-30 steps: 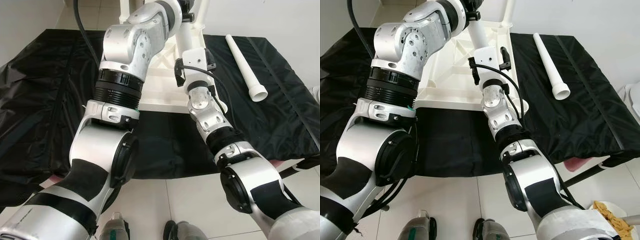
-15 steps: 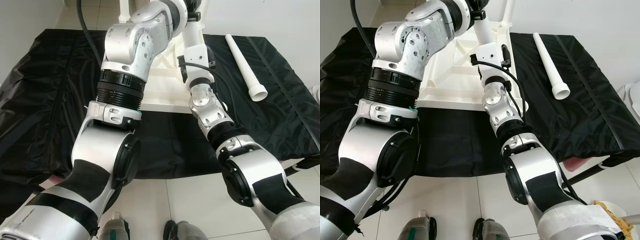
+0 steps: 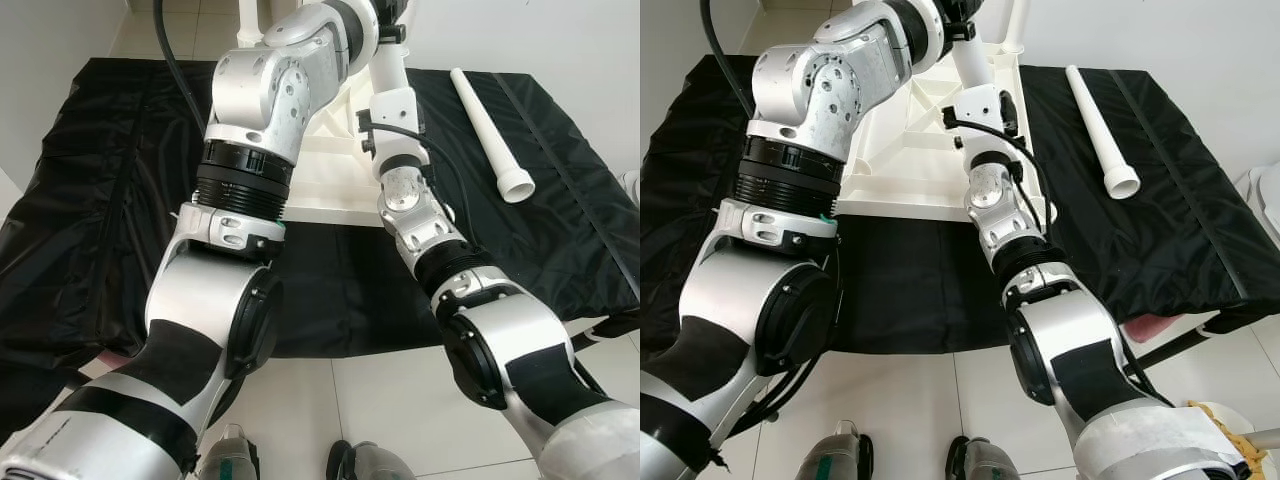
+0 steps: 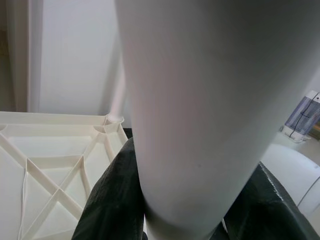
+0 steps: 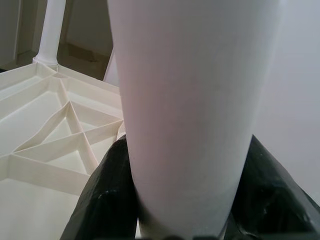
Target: Building children table
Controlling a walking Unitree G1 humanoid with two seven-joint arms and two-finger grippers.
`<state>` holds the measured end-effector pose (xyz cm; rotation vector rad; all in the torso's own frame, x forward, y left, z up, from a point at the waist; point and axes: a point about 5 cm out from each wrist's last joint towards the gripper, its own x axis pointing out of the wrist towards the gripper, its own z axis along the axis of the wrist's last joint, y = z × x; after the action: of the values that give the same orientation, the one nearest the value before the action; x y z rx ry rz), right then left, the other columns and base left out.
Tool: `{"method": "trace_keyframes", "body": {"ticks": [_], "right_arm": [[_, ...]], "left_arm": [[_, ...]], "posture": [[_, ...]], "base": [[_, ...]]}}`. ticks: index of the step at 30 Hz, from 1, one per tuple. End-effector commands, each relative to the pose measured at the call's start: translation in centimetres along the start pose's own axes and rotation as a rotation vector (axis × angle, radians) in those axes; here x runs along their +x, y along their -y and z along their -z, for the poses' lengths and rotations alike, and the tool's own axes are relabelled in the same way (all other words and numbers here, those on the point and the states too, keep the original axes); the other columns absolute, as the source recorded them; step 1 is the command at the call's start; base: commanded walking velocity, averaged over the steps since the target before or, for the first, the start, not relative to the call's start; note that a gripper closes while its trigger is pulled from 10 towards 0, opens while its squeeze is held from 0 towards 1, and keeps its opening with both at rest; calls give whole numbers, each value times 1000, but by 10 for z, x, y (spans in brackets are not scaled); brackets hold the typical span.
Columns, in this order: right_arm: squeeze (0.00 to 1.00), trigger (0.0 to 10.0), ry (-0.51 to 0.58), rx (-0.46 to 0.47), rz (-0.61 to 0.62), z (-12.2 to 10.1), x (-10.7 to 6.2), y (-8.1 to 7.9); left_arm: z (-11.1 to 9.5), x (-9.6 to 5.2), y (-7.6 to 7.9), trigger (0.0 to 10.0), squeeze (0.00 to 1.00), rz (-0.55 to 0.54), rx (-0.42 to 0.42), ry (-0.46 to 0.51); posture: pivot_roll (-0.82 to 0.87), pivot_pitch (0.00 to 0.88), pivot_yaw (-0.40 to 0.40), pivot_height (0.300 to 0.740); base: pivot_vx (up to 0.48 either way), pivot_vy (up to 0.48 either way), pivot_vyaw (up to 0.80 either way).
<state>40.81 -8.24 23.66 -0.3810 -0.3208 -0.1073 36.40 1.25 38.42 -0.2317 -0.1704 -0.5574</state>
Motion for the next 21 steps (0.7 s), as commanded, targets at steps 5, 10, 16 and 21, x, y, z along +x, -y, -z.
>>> {"method": "trace_keyframes", "body": {"ticks": [5, 10, 16, 21], "right_arm": [[1000, 10000, -84, 2, 71, 14, 3, 17], [0, 10000, -94, 6, 77, 15, 3, 17], [0, 10000, -97, 11, 74, 15, 2, 15], [0, 0, -103, 11, 59, 17, 1, 13]], "left_arm": [[-10, -1, 1, 10000, 0, -29, 27, 35], [-10, -1, 1, 10000, 0, -27, 26, 35], [-10, -1, 2, 10000, 0, -24, 24, 35], [-11, -2, 2, 10000, 0, -24, 27, 38]], "posture": [[109, 49, -63, 740], [109, 47, -63, 740], [111, 47, -63, 740], [115, 44, -65, 740]], "base": [[0, 0, 0], [0, 0, 0], [0, 0, 0], [0, 0, 0]]}}
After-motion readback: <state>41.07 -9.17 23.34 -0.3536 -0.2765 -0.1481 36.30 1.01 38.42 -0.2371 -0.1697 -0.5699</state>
